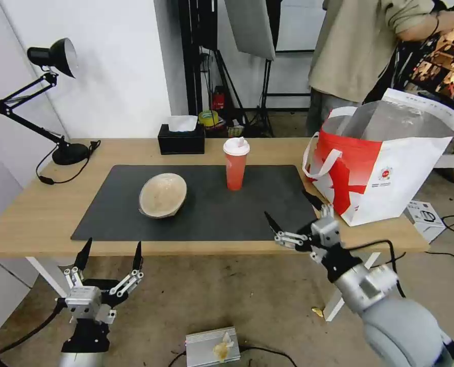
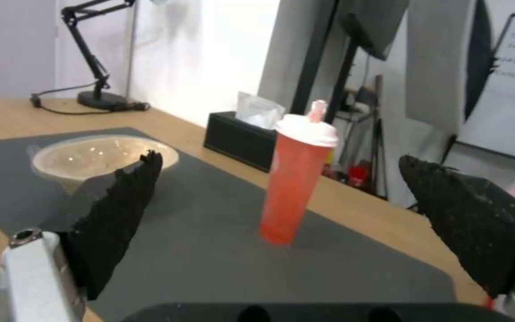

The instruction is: Pick up the trash from the table and place it into the takeout bag.

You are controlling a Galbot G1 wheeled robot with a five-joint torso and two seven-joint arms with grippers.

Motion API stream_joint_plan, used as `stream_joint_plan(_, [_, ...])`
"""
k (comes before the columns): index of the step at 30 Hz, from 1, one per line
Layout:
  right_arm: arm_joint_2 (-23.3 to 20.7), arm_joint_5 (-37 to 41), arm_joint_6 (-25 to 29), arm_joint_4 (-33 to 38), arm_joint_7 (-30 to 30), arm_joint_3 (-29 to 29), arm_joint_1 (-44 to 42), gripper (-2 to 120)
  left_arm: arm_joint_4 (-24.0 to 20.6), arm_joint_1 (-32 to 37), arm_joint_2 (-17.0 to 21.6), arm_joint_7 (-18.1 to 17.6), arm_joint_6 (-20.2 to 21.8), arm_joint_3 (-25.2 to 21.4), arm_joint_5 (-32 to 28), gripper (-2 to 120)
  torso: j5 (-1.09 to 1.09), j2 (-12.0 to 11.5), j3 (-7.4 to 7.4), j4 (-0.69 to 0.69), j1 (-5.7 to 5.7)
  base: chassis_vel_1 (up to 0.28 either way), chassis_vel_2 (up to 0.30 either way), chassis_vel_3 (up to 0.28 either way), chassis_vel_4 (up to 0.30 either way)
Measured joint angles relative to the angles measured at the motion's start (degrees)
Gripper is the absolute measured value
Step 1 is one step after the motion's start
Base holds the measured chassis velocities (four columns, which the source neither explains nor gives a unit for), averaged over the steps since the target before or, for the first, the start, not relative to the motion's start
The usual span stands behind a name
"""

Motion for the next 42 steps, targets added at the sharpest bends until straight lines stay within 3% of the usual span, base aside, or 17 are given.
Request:
stream_joint_plan(12, [0.4, 6.7, -12.5, -6.7, 2.2, -12.3, 20.0, 100, -0.5, 1.6, -4.4, 0.3, -1.5, -1.5, 1.5, 100, 0.01, 0.0, 0.00, 0.01, 0.00, 0.000, 0.000, 0.000, 0.000])
stream_joint_plan(16, [2.3, 9.0, -20.5, -10.8, 2.3, -15.8, 26.7, 100, -0.2, 1.7, -5.5, 0.3, -1.8, -2.5, 1.6, 100, 0.01, 0.0, 0.00, 0.00, 0.00, 0.000, 0.000, 0.000, 0.000])
stream_joint_plan(21, [4.2, 10.7, -25.9, -14.8, 2.3, -18.8, 32.7, 100, 0.4, 1.3, -6.1, 0.3, -1.8, -3.2, 1.6, 100, -0.01, 0.0, 0.00, 0.01, 0.00, 0.000, 0.000, 0.000, 0.000])
stream_joint_plan(31, [7.4, 11.9, -32.8, -20.0, 1.9, -21.8, 38.2, 100, 1.6, 0.2, -6.4, 0.3, -1.8, -3.4, 1.4, 100, 0.00, 0.0, 0.00, 0.00, 0.00, 0.000, 0.000, 0.000, 0.000])
stream_joint_plan(42, [10.7, 12.3, -34.1, -24.5, 3.5, -23.3, 40.1, 100, 2.5, -0.4, -6.3, 0.3, -1.8, -3.6, 1.2, 100, 0.00, 0.0, 0.00, 0.01, -0.01, 0.000, 0.000, 0.000, 0.000])
